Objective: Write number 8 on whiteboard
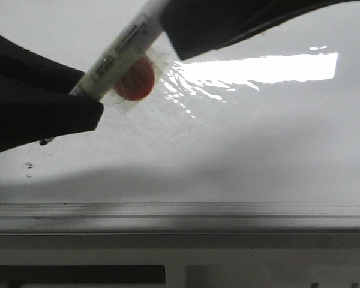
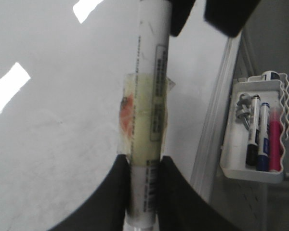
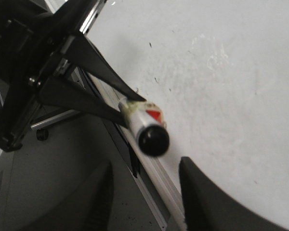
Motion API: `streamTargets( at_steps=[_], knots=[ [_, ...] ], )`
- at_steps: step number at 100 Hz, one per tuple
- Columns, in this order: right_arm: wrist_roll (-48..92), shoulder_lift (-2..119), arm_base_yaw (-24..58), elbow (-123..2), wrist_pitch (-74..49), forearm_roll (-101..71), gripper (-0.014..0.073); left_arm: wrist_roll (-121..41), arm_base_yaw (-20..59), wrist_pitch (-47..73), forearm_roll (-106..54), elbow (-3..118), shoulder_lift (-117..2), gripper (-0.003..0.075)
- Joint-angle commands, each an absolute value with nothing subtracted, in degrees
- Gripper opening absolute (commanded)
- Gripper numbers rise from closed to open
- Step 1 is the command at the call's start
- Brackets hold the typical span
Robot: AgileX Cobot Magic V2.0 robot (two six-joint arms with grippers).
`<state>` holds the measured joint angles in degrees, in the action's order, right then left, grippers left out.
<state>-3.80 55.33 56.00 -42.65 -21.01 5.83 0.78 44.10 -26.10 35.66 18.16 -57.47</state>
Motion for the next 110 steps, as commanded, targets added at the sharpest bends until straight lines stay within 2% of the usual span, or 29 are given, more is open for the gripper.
streamTargets(
  at_steps=[1,28,33,44,51,55,63,70,88,110],
  knots=[
    [-3.04,57.14,56.17,-46.45,-16.15,6.61,0.0280,0.81,44.38,-31.34,35.43,20.07,-56.66,-0.0020],
    [-3.04,61.02,56.26,-49.68,-15.68,3.64,0.0267,0.81,44.38,-31.11,35.43,20.07,-56.77,-0.0020],
    [-3.04,61.50,56.15,-49.68,-16.27,3.64,0.0225,0.81,44.38,-31.11,35.43,20.07,-56.77,-0.0020],
    [-3.04,62.01,56.15,-49.68,-18.62,3.64,0.0073,0.81,44.38,-31.11,35.31,20.07,-56.77,-0.0016],
    [-3.04,62.17,56.15,-49.68,-18.89,3.64,-0.0026,0.81,44.38,-31.11,35.19,20.07,-56.77,0.0038],
    [-3.04,62.17,56.15,-49.68,-18.79,3.76,-0.0073,0.81,44.38,-31.11,35.19,20.07,-56.77,0.0097],
    [-3.04,62.17,56.15,-49.68,-18.57,4.48,-0.0071,0.81,44.38,-31.36,34.87,20.07,-56.77,0.0220],
    [-3.04,62.17,56.15,-49.68,-18.27,4.49,-0.0071,0.81,44.38,-31.23,34.26,20.07,-56.77,0.0280],
    [-3.16,61.28,56.15,-49.77,-18.17,4.49,-0.0071,0.81,44.38,-27.15,29.93,20.07,-52.66,0.0292],
    [-7.05,57.92,53.30,-53.12,-21.95,4.49,-0.0051,0.81,44.13,-13.16,18.06,20.07,-38.28,0.0292]
  ],
)
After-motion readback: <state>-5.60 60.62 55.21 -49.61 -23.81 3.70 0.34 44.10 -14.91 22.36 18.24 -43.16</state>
